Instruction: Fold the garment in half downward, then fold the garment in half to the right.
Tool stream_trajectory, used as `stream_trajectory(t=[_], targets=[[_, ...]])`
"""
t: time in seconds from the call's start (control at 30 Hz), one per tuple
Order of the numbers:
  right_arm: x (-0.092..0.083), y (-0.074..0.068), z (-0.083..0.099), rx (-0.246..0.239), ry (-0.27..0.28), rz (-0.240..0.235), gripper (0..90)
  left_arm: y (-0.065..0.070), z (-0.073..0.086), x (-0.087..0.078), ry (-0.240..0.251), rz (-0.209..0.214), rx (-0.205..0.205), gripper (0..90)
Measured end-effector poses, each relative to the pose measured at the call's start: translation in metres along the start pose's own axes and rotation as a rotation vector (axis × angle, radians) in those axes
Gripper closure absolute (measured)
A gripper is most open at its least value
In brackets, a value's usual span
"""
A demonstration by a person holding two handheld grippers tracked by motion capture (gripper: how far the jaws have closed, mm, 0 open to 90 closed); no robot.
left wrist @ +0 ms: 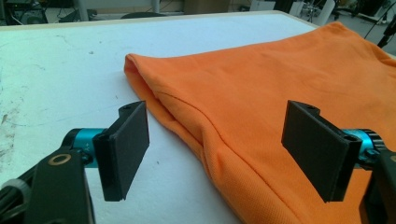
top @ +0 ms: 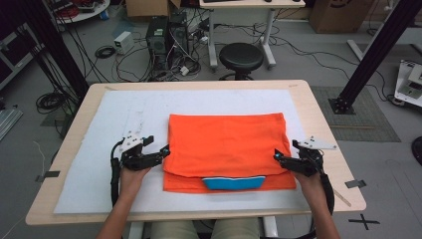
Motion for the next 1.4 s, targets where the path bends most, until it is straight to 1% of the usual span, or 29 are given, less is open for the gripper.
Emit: stream_trajectory(t=[0.17,0.23,0.4,0.5,0.6,0.73,0.83,0.93,1.0,1.07,1.13,1.17,1.2,1.3,1.4], targets=[[-0.009,-0.002,0.001,-0.006,0.007,-0.010,20.9,0.002,-0.002,-0.001,0.004,0.000,-0.007,23.3],[-0.011,-0.002,0.001,-0.005,0.008,-0.011,20.9,0.001,-0.002,-0.003,0.002,-0.009,-0.005,23.3],[-0.010,-0.001,0.001,0.004,0.004,-0.010,20.9,-0.001,-0.001,-0.006,-0.007,-0.022,-0.014,23.3],[-0.009,-0.003,0.001,0.004,0.001,-0.013,20.9,-0.001,0.000,-0.005,-0.014,-0.026,-0.019,23.3],[-0.009,-0.004,0.002,-0.006,0.000,-0.017,20.9,0.000,0.001,-0.005,-0.025,-0.028,-0.019,23.3],[-0.008,-0.007,0.000,0.001,-0.001,-0.019,20.9,-0.002,0.002,-0.006,-0.030,-0.034,-0.033,23.3],[-0.008,-0.009,0.000,-0.005,-0.001,-0.022,20.9,-0.003,0.002,-0.006,-0.034,-0.031,-0.039,23.3],[-0.007,-0.012,-0.001,-0.008,-0.006,-0.028,20.9,0.000,0.002,-0.005,-0.039,-0.024,-0.043,23.3],[-0.006,-0.012,-0.001,-0.007,-0.007,-0.029,20.9,0.002,0.003,-0.005,-0.049,-0.015,-0.049,23.3],[-0.006,-0.013,-0.001,-0.004,-0.009,-0.031,20.9,0.002,0.004,-0.006,-0.059,-0.015,-0.051,23.3],[-0.006,-0.014,-0.001,-0.005,-0.011,-0.032,20.9,0.002,0.004,-0.007,-0.063,-0.023,-0.076,23.3],[-0.006,-0.014,-0.001,-0.008,-0.014,-0.031,20.9,0.002,0.003,-0.007,-0.061,-0.018,-0.099,23.3],[-0.006,-0.014,-0.001,-0.008,-0.018,-0.031,20.9,0.003,0.004,-0.008,-0.066,-0.012,-0.107,23.3],[-0.006,-0.014,-0.001,-0.006,-0.029,-0.036,20.9,0.007,0.005,-0.009,-0.083,-0.018,-0.105,23.3],[-0.005,-0.014,0.000,-0.003,-0.043,-0.033,20.9,0.011,0.008,-0.007,-0.119,-0.026,-0.120,23.3]])
Point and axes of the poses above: each handheld gripper's, and its own axes: x roughly forward along the jaws, z roughly out of its underside, y roughly to its right, the point moved 5 cm from there along x, roughly forward along the jaws
